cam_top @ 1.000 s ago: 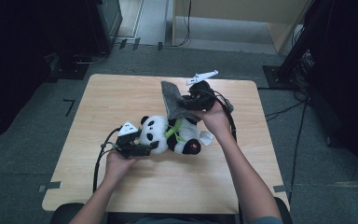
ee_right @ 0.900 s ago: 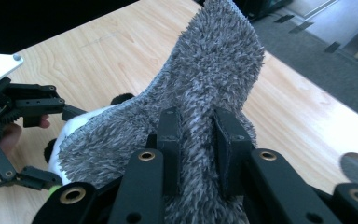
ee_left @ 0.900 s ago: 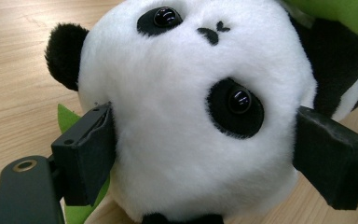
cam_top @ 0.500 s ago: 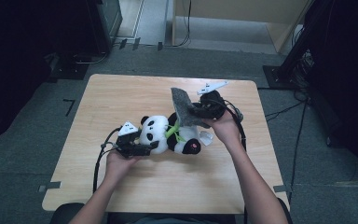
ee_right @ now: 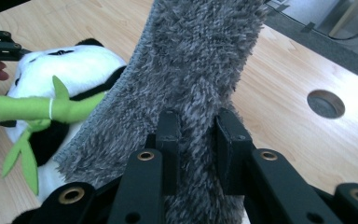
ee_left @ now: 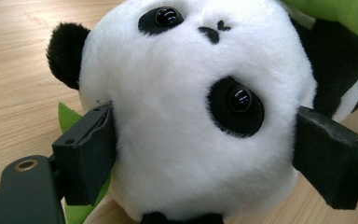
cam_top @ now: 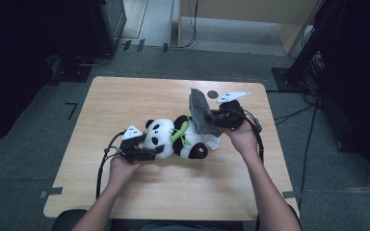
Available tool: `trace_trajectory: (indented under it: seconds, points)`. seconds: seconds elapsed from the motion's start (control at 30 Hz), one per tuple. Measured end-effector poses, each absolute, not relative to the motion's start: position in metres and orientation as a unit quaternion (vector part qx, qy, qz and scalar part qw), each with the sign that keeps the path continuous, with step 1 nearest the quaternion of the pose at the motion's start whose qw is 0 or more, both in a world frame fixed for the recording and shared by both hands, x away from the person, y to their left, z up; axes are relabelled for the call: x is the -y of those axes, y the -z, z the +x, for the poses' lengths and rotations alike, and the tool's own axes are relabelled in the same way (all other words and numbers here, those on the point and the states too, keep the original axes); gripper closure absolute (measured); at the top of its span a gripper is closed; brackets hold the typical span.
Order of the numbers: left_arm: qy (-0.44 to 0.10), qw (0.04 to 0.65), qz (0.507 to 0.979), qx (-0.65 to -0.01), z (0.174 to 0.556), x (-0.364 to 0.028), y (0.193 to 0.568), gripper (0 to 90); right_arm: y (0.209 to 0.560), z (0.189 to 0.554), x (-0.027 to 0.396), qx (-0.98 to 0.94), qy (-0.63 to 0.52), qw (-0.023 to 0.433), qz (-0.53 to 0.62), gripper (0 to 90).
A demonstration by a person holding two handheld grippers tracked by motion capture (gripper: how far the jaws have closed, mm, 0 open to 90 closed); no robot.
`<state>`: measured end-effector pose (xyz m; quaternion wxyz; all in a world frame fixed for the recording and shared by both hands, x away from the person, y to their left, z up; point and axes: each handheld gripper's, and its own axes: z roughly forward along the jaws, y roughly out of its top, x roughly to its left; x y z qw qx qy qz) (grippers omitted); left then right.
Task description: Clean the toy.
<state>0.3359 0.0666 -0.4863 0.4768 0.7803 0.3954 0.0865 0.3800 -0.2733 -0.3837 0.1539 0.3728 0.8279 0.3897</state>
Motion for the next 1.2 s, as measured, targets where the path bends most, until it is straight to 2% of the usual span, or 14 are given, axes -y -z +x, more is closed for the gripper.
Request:
trace_trajectory:
  seconds: [0.2, 0.43, 0.6, 0.8, 1.07, 1.2]
  points:
    - [-0.087, 0.476, 0.782, -0.393, 0.336, -0.067, 0.486, 13.8, 0.389, 0.379, 0.287, -0.818, -0.390, 0.145, 0.397, 75.2]
    - [-0.086, 0.476, 0.783, -0.392, 0.336, -0.067, 0.486, 13.8, 0.388, 0.379, 0.297, -0.814, -0.381, 0.156, 0.409, 75.8]
    - [-0.087, 0.476, 0.783, -0.392, 0.336, -0.067, 0.486, 13.7, 0.382, 0.378, 0.303, -0.800, -0.410, 0.145, 0.414, 76.0]
    - [-0.087, 0.476, 0.782, -0.392, 0.336, -0.067, 0.486, 13.8, 0.369, 0.379, 0.279, -0.811, -0.420, 0.136, 0.383, 75.8]
    - [-0.085, 0.478, 0.780, -0.394, 0.336, -0.067, 0.487, 13.7, 0.377, 0.384, 0.252, -0.829, -0.404, 0.131, 0.363, 75.3]
    - [-0.083, 0.479, 0.778, -0.397, 0.336, -0.067, 0.487, 13.7, 0.382, 0.385, 0.245, -0.832, -0.398, 0.142, 0.360, 70.9]
